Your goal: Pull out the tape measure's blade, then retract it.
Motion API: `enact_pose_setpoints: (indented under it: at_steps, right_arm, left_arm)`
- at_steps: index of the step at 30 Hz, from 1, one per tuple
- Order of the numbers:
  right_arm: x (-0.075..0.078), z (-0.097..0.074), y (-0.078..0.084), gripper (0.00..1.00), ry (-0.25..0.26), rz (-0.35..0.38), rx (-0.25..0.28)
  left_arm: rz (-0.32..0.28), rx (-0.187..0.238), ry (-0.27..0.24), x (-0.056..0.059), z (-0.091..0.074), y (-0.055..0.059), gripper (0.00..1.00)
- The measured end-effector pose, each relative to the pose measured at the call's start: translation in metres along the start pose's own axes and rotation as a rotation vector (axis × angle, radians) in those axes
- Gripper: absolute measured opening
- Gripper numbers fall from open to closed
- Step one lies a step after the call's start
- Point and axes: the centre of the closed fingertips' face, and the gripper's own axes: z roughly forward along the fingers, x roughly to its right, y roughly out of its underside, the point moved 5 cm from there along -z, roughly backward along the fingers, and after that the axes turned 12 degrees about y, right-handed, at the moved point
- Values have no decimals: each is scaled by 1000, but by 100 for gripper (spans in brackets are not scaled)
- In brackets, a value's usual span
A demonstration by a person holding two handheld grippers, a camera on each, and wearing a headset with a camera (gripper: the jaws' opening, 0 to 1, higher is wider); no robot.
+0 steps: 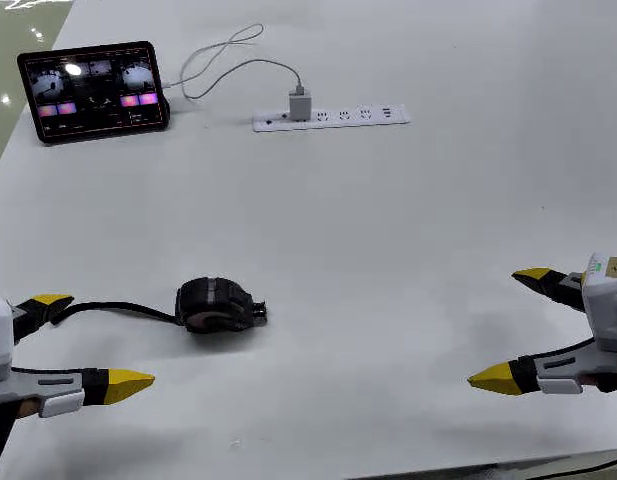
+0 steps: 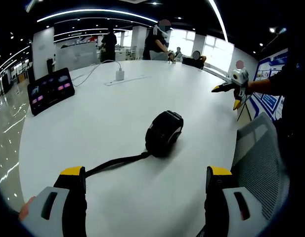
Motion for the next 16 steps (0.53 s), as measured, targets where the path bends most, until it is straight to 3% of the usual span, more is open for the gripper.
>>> enact_pose_setpoints:
  at_steps: [4, 16]
  right_arm:
    - [-1, 1, 1, 99, -4, -4, -7]
    - [0, -1, 2, 99, 1, -5, -13]
  left_arm:
    - [-8, -18, 24, 4, 0, 3, 99]
    - [11, -14, 8, 3, -5, 1, 99]
